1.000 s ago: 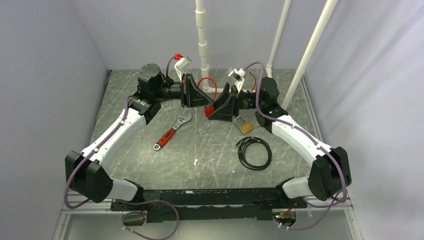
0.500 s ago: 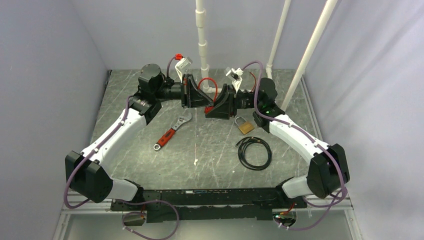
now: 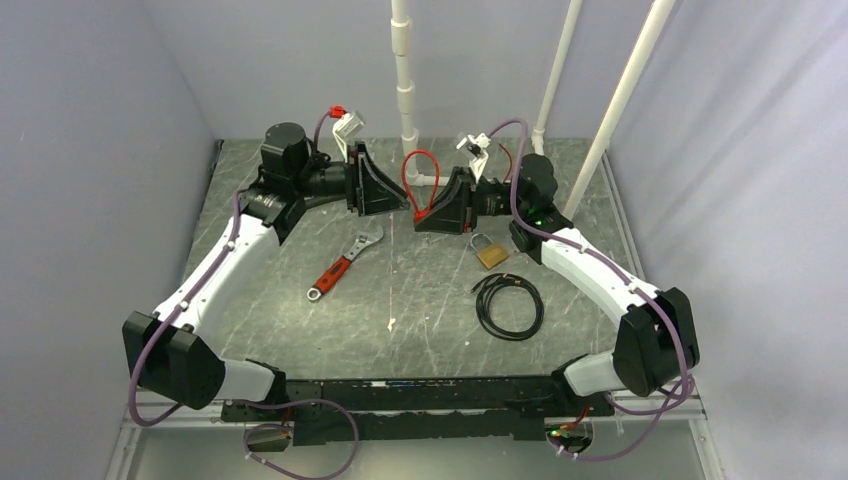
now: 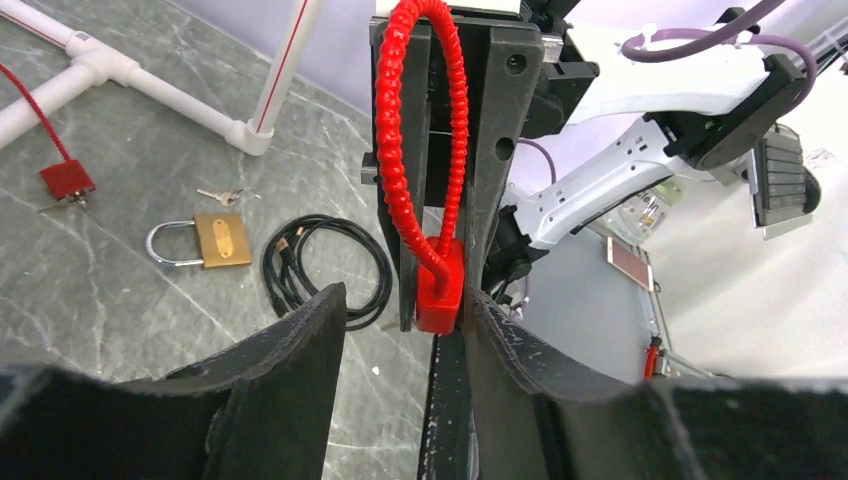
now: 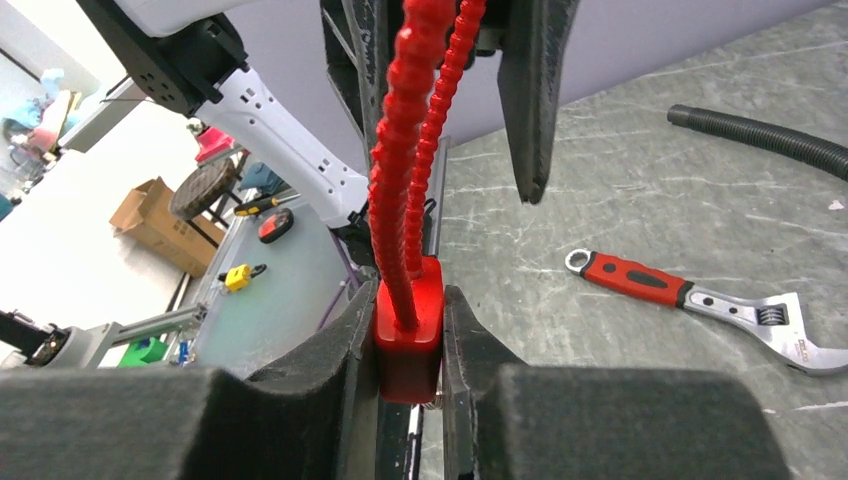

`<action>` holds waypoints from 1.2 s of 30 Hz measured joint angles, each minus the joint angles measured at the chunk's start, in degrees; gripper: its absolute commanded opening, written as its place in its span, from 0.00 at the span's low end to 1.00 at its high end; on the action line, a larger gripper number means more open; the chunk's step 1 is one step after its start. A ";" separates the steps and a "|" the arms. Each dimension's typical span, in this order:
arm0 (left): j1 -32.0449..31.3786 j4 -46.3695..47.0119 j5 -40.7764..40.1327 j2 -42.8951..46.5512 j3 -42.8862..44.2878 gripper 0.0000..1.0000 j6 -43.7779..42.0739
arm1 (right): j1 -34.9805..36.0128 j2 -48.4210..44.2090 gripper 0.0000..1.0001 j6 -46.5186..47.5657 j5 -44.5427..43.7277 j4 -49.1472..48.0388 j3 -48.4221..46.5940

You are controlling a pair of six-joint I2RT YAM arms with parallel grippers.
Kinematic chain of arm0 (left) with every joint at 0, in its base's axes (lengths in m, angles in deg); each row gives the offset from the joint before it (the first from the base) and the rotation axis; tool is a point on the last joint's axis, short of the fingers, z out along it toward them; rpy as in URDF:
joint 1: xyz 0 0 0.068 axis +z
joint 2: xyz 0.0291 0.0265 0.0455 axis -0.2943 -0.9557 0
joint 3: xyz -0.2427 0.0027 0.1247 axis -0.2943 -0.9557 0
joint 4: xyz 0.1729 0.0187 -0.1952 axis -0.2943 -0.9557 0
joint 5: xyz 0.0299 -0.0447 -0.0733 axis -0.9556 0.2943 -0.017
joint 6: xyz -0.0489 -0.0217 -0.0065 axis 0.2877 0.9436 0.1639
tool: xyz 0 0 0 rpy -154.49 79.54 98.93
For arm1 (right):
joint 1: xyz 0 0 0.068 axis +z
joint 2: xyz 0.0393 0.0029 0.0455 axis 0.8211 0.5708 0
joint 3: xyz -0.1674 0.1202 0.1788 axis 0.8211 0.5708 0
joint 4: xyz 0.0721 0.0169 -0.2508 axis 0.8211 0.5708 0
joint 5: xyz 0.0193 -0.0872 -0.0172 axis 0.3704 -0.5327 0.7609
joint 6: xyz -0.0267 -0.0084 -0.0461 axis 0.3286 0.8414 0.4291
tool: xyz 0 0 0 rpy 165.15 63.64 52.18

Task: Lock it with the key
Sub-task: Lock the lock.

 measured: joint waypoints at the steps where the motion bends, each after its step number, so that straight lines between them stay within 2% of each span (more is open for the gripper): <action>1: 0.48 -1.31 -0.11 0.22 0.26 0.51 -0.98 | -0.09 -0.02 0.00 0.13 -0.07 0.17 0.17; 6: 0.46 -2.95 -0.26 0.87 1.05 0.52 -2.78 | 0.09 -0.07 0.00 0.70 0.00 0.39 0.42; 8: 0.39 -2.86 -0.28 0.87 1.22 0.48 -2.71 | 0.26 -0.07 0.00 1.22 0.00 0.68 0.42; 10: 0.37 -2.49 -0.26 0.79 1.42 0.38 -2.14 | 0.39 -0.07 0.00 1.73 0.02 1.22 0.42; 15: 0.37 1.16 0.15 0.00 1.49 0.02 1.57 | 0.50 -0.13 0.00 3.26 0.02 3.06 0.42; 16: 0.37 2.05 0.35 -0.13 1.36 0.00 2.62 | 0.50 -0.13 0.00 3.58 -0.17 3.37 0.42; 23: 0.59 8.59 -0.17 0.83 -3.23 0.00 7.91 | 0.04 -0.15 0.00 3.37 -0.37 4.57 0.39; 28: -0.35 6.49 -3.10 2.84 -3.78 0.00 4.28 | -0.37 -0.15 0.00 2.03 0.13 4.09 0.39; 29: -0.79 5.77 -3.69 2.91 -3.41 0.02 3.23 | -0.37 -0.13 0.00 1.86 0.31 4.09 0.39; 30: -1.33 5.05 -4.26 2.75 -2.75 0.14 2.32 | -0.37 -0.11 0.00 1.79 0.37 4.07 0.39; 32: -1.97 4.04 -4.68 2.16 -1.33 0.49 0.85 | -0.37 0.02 0.00 1.27 0.33 3.56 0.31; 33: -2.03 3.67 -4.72 1.81 -0.61 0.59 0.24 | -0.42 0.11 0.00 0.85 0.02 2.97 0.22; 34: -1.88 3.28 -4.57 1.53 -0.33 0.66 -0.02 | -0.59 0.13 0.00 0.35 -1.05 2.12 -0.11; 36: -0.76 2.19 -4.07 1.18 -0.44 0.74 0.04 | -0.87 0.07 0.00 -0.68 -3.63 0.13 -0.81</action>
